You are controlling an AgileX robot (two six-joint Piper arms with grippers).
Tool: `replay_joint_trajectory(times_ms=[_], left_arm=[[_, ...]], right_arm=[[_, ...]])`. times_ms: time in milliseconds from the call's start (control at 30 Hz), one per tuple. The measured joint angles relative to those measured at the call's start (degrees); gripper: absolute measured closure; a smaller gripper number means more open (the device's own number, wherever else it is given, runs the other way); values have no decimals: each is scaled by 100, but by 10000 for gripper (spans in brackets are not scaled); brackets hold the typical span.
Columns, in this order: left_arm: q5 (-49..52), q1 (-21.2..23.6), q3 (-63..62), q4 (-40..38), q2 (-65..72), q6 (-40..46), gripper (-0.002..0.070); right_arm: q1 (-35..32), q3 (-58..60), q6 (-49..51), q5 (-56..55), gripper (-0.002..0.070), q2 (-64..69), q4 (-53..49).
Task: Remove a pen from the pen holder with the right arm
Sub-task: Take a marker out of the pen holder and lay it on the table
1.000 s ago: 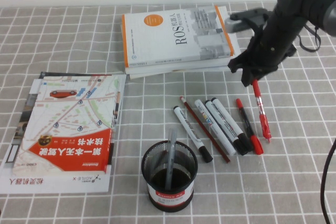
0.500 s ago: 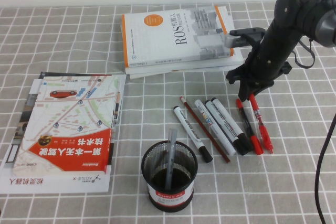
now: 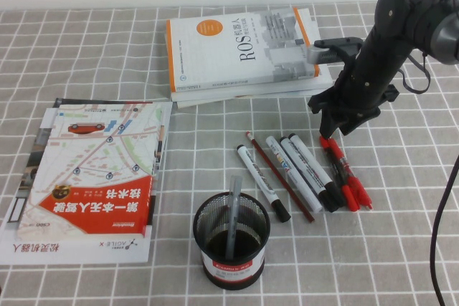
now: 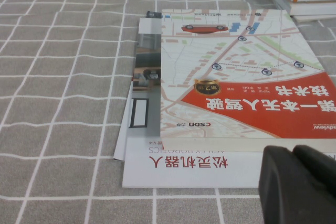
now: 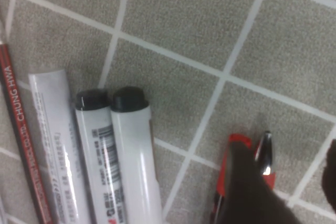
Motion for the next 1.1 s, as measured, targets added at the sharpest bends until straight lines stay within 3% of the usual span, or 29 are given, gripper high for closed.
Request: replay_joint_trajectory(times_ms=[267,567,767,1100], left_arm=[[0,0,0,0,0,0,678],[0,0,0,0,0,0,678],[0,0,0,0,0,0,678],[0,0,0,0,0,0,678]], right_arm=[[0,0,12,21,394,0,159],[0,-285,12,47,541,-368,269],[0,-345,67,69,644,-1181,240],[174,401,159,164,661,-3429,-134]])
